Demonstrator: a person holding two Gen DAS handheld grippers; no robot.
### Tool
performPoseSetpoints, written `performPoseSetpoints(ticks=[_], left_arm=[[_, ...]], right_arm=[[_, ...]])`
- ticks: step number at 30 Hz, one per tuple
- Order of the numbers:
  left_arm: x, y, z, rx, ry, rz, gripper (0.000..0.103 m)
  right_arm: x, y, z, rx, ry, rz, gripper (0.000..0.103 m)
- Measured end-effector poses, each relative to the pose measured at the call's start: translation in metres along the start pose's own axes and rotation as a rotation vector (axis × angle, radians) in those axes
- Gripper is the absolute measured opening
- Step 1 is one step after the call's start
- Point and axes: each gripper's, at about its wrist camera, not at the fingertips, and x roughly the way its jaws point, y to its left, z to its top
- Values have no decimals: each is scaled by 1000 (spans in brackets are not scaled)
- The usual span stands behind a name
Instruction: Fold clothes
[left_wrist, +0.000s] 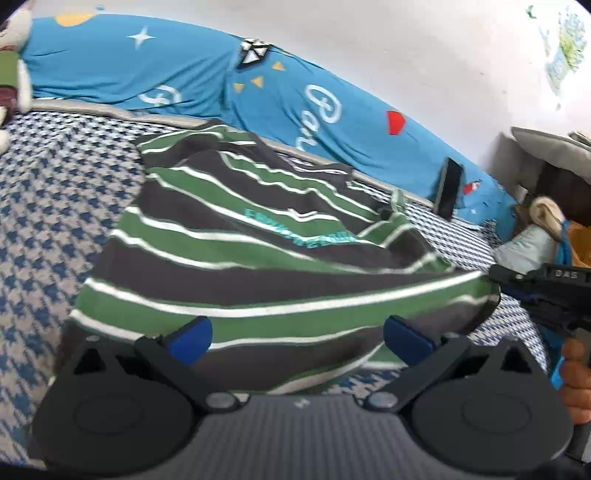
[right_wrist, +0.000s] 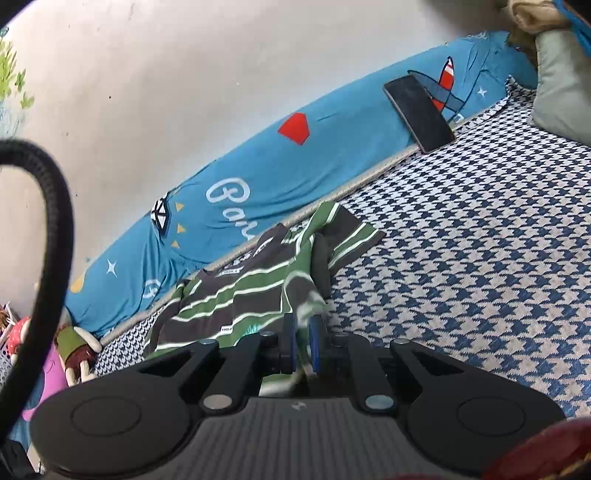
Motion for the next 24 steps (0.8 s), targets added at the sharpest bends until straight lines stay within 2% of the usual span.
performPoseSetpoints(ticks=[5,12,14,24], left_arm=[[-2,0,-6,11,7,19,103],[-6,-9,-19,82,41,22,103],[-6,-11,-23,107,51,28,103],[-8,-17,-39,193,59,88,103]], right_arm=[[-6,-5,-2,-6,-10,-31,13],[-15,-16,-27,-44,97,-48,24],[-14,-17,-34,-48,132,-59,30],[-8,-7,-57,-99,238,-29,31]])
